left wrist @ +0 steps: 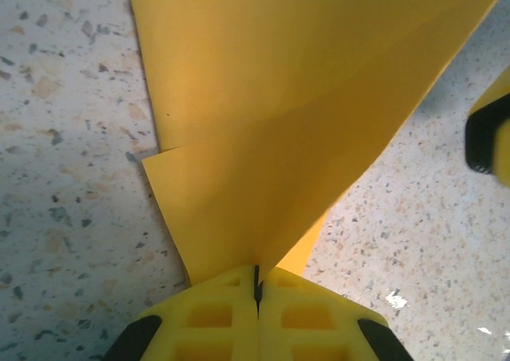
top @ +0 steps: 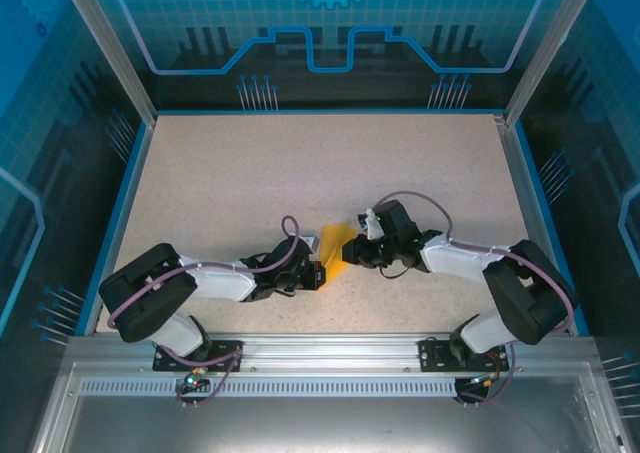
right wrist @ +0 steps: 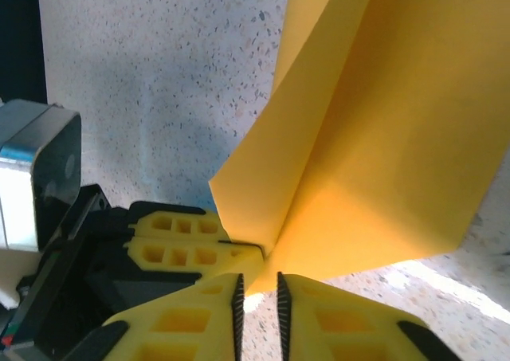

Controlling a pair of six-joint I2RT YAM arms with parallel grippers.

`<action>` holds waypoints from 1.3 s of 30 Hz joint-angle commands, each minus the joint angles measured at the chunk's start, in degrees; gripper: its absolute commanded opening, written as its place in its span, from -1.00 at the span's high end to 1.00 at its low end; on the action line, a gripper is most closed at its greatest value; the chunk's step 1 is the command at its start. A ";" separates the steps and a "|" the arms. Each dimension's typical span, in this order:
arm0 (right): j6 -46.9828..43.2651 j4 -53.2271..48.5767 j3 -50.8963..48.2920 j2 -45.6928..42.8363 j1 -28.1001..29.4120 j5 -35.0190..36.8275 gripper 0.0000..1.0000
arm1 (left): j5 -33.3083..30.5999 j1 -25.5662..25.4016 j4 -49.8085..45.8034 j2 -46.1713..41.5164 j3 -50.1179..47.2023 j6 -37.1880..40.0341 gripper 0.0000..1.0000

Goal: Fold a paper plane with a square sheet of paper (pick it up from the middle)
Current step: Fourth fold the wing at the center of the table.

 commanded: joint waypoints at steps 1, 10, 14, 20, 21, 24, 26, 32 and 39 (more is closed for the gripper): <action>0.63 3.64 2.87 2.58 1.41 -1.82 0.69 | 2.18 0.92 2.79 0.44 -1.97 -2.55 0.88; 2.43 8.13 5.93 9.91 1.55 -4.39 0.75 | 3.62 2.45 4.34 -1.06 -4.41 -4.48 0.88; 2.68 8.48 6.80 11.91 1.29 -4.14 0.75 | 4.80 3.27 5.44 -1.28 -5.26 -5.58 0.89; 2.74 9.01 7.06 14.00 0.68 -3.60 0.74 | 6.16 4.11 5.35 -0.60 -5.75 -6.78 0.89; 2.84 9.31 6.97 14.39 0.49 -3.81 0.74 | 6.58 4.17 5.72 -0.30 -5.74 -7.05 0.89; 2.91 10.07 7.19 15.60 0.11 -4.66 0.75 | 7.34 4.88 6.94 0.25 -6.37 -8.09 0.90; 3.02 10.01 7.17 16.00 -0.12 -4.75 0.75 | 8.33 5.25 8.68 0.64 -7.08 -8.85 0.89; 2.46 8.93 7.07 15.42 -0.65 -4.71 0.74 | 11.92 6.81 9.57 2.25 -7.01 -9.27 0.89; 2.18 10.57 6.55 13.25 -0.30 -7.51 0.71 | 17.29 10.26 11.56 4.27 -6.84 -9.77 0.90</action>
